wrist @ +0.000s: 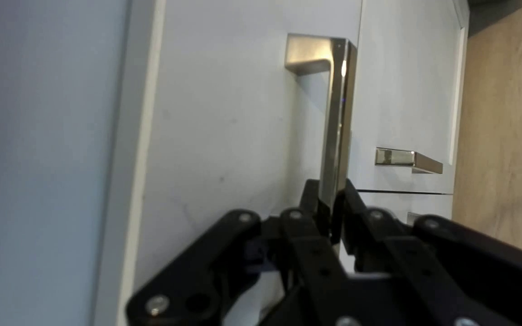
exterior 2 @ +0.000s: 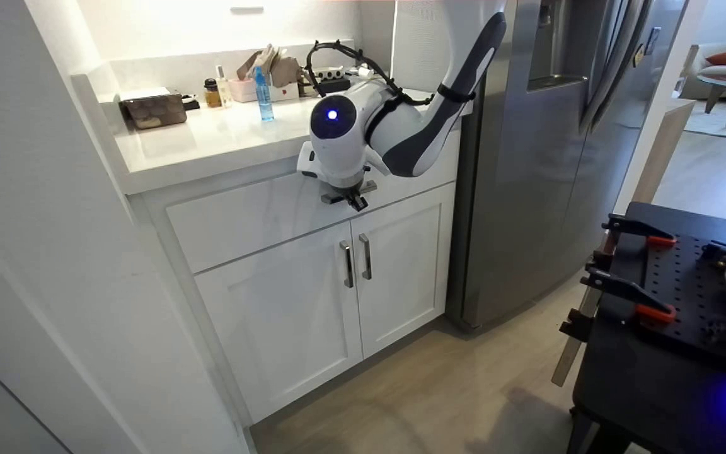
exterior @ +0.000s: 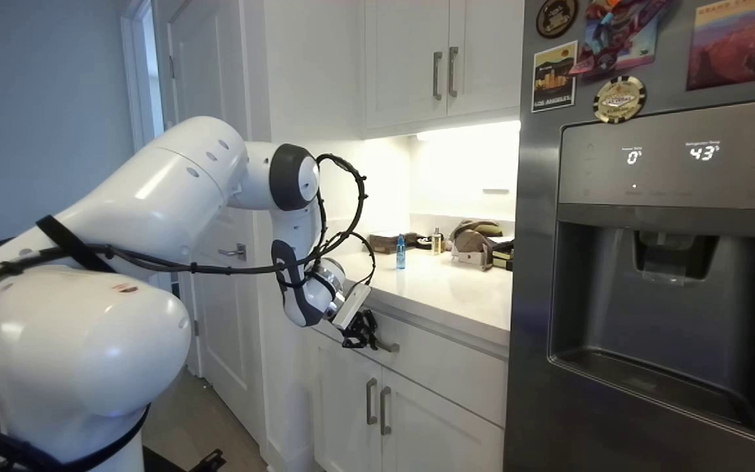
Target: Open the drawer
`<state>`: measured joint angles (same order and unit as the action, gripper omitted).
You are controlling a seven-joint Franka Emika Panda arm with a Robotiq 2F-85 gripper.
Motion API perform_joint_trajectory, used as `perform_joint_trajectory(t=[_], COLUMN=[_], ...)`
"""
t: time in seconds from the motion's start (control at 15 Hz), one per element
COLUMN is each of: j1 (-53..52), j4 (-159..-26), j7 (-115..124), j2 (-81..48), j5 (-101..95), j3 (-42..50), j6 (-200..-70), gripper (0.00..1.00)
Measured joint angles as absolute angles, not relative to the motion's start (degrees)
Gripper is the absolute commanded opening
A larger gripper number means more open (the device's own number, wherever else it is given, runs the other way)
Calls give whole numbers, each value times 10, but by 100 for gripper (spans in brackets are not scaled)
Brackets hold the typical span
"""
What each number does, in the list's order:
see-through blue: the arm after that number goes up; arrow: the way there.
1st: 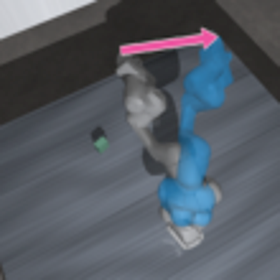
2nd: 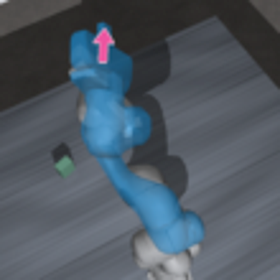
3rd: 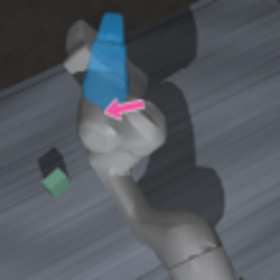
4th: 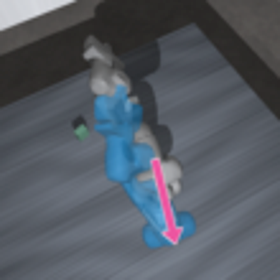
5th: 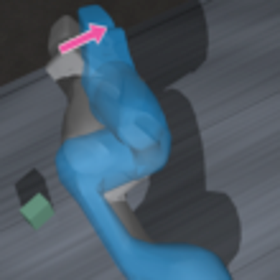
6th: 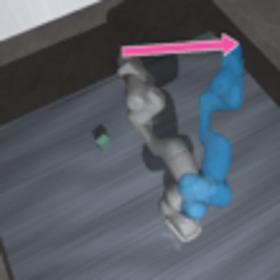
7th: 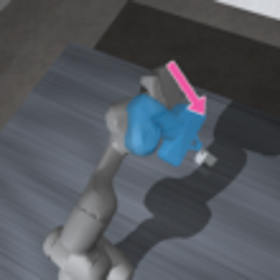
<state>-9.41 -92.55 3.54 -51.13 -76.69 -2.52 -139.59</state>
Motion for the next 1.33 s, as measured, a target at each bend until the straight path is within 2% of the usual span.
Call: perform_joint_trajectory(t=[0.8, 1.33], j1=[-79, -91], j4=[-994, -1129], j7=[10, 60], j2=[-467, -388], j5=[-738, -737], j3=[-44, -67], j6=[-1419, -1420], gripper=[3, 3])
